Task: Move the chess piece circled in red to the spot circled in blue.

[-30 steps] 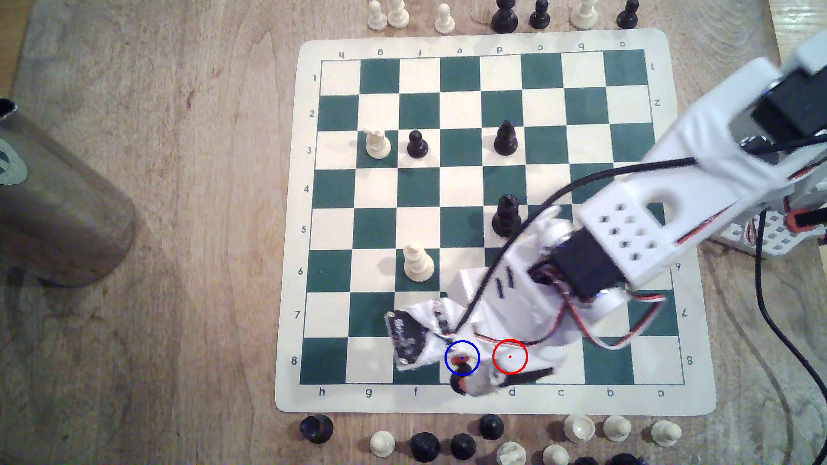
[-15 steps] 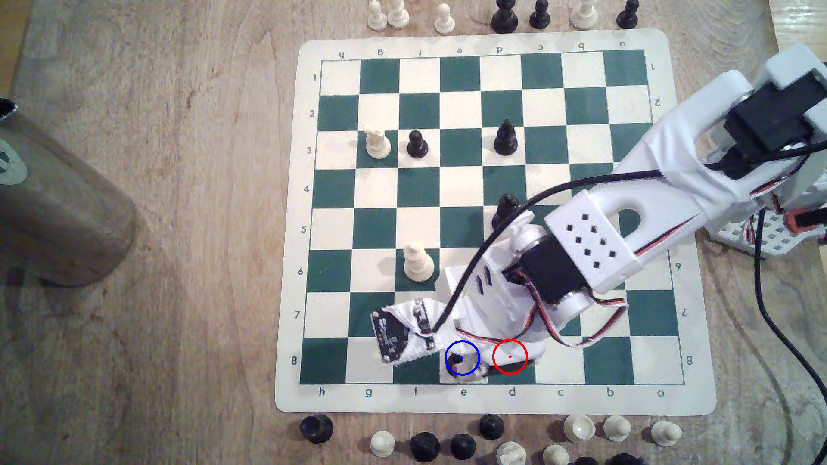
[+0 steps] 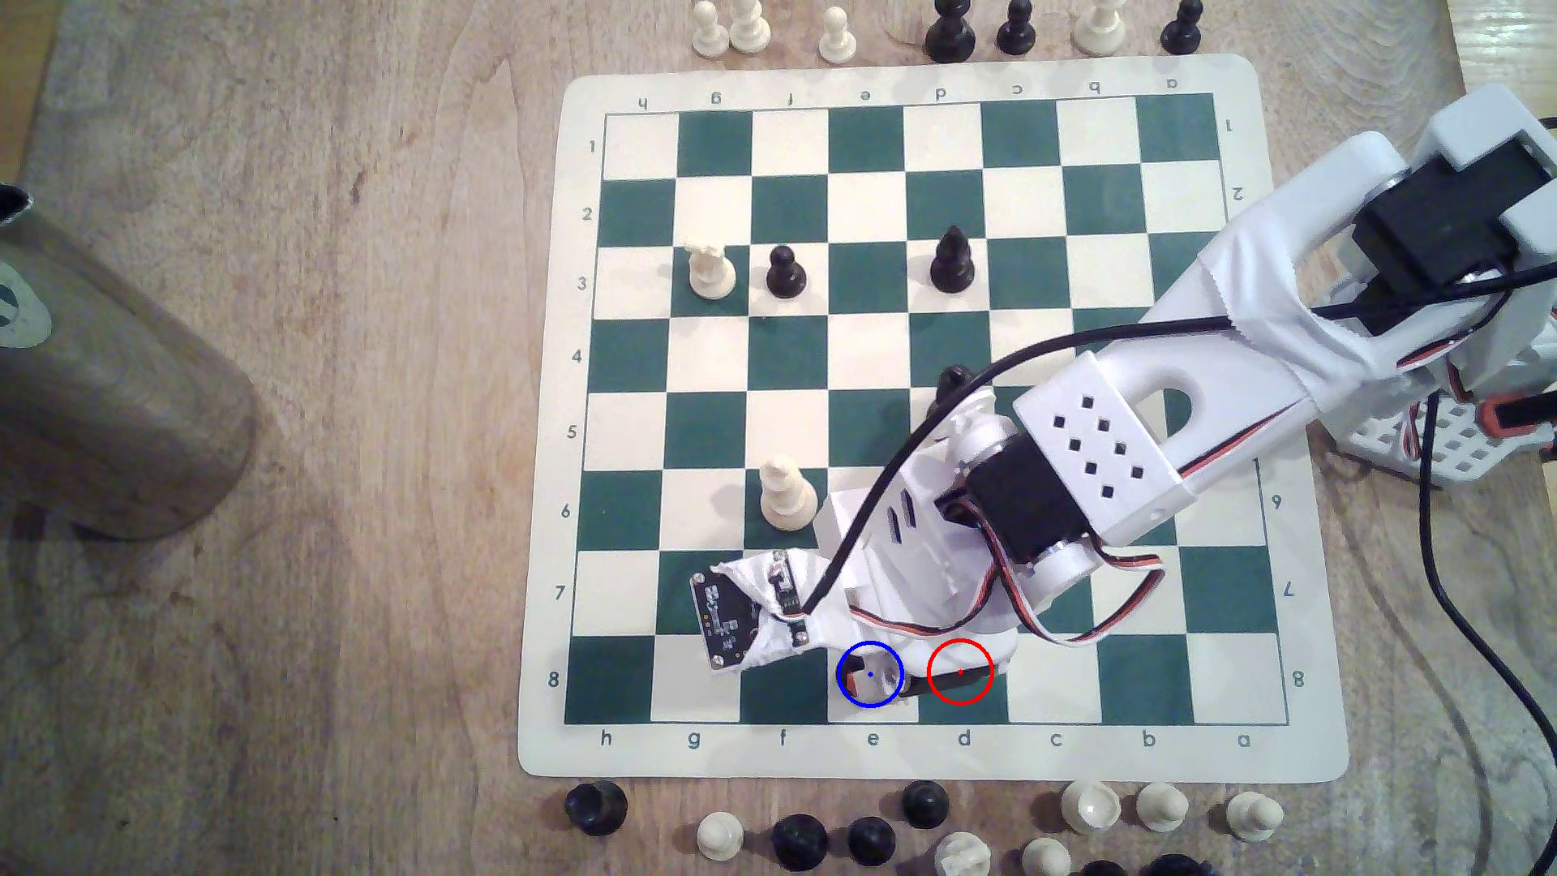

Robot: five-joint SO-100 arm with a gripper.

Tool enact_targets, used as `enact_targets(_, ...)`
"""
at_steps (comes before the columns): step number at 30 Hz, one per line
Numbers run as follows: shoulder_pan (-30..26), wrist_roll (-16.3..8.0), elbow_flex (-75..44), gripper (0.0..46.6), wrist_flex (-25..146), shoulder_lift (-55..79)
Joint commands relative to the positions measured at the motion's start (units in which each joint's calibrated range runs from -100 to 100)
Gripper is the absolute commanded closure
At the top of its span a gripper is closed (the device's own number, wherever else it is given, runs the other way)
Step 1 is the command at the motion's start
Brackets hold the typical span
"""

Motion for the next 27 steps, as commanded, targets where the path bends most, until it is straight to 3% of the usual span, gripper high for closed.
enact_targets(1, -0.61, 0.78, -2.35, 46.3, -0.36, -1.82)
enact_targets(8, -1.39, 1.32, -1.81, 46.3, 0.87, -1.65)
enact_targets(15, -1.7, 1.42, -1.81, 41.7, 1.03, -1.31)
enact_targets(23, -1.7, 1.86, -1.63, 41.5, 1.2, -0.72)
enact_targets(27, -1.78, 1.66, -1.17, 37.9, 1.28, -0.55)
